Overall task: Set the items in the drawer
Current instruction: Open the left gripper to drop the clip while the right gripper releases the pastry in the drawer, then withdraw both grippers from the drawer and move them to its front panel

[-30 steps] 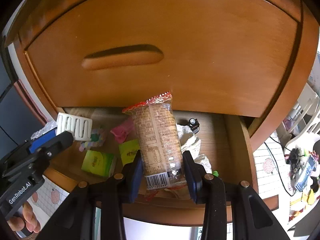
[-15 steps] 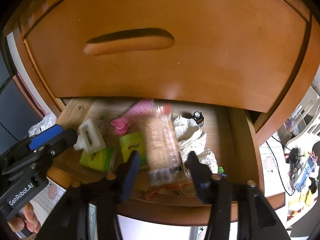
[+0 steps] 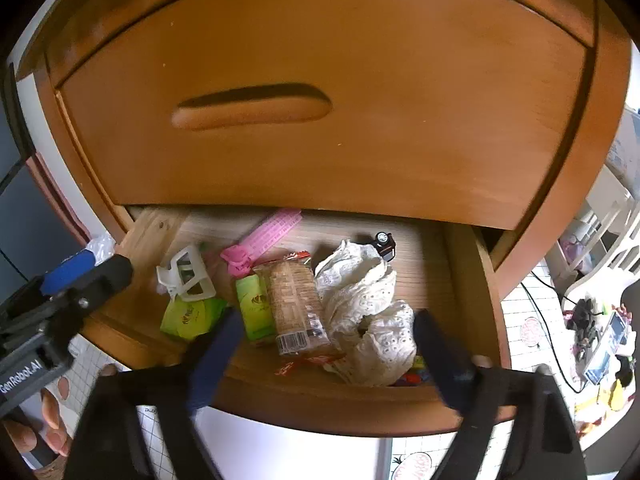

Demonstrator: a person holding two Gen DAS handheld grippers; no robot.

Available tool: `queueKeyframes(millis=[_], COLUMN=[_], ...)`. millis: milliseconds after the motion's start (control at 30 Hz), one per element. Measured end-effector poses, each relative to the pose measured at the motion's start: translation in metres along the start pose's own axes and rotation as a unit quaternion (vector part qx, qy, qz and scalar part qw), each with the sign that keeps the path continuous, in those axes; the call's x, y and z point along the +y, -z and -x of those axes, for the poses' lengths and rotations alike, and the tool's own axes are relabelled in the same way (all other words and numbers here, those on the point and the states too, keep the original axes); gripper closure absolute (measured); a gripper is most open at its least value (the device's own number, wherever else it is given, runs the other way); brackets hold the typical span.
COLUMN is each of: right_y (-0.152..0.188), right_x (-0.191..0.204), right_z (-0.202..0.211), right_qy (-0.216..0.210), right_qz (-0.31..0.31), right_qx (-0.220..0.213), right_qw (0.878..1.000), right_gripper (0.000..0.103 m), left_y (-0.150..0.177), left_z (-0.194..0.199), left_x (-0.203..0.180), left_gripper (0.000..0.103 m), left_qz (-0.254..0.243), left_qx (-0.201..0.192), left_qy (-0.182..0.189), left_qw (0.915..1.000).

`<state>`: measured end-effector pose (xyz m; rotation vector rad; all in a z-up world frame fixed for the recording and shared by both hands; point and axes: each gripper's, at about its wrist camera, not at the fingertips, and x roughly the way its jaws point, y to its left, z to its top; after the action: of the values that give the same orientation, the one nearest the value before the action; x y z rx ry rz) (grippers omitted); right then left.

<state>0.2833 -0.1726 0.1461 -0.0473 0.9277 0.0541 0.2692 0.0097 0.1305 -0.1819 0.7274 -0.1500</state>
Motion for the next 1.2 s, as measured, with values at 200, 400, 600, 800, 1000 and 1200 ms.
queueKeyframes(millis=[200, 400, 600, 800, 1000, 1200], right_y=[0.001, 0.004, 0.01, 0.023, 0.054, 0.081], right_x=[-0.001, -0.001, 0.0, 0.001, -0.008, -0.017], right_z=[0.01, 0.016, 0.025, 0.052, 0.067, 0.044], right_qy=[0.003, 0.008, 0.008, 0.006, 0.012, 0.023], right_qz=[-0.002, 0.0, 0.002, -0.004, -0.03, -0.047], right_qx=[-0.014, -0.019, -0.024, -0.052, -0.072, -0.038], right_qw=[1.0, 1.0, 1.0, 0.999, 0.997, 0.998], right_gripper=[0.0, 0.0, 0.0, 0.0, 0.0, 0.0], left_y=[0.001, 0.002, 0.002, 0.018, 0.05, 0.072], left_z=[0.015, 0.023, 0.035, 0.061, 0.069, 0.045], left_x=[0.003, 0.005, -0.002, -0.006, -0.002, 0.009], left_gripper=[0.0, 0.0, 0.0, 0.0, 0.0, 0.0], left_qz=[0.001, -0.002, -0.011, -0.012, 0.008, 0.03], left_qx=[-0.025, -0.027, -0.04, -0.075, -0.07, -0.019], left_qy=[-0.029, -0.038, -0.04, -0.032, -0.025, -0.021], left_qw=[0.9993, 0.9989, 0.9983, 0.9966, 0.9972, 0.9992])
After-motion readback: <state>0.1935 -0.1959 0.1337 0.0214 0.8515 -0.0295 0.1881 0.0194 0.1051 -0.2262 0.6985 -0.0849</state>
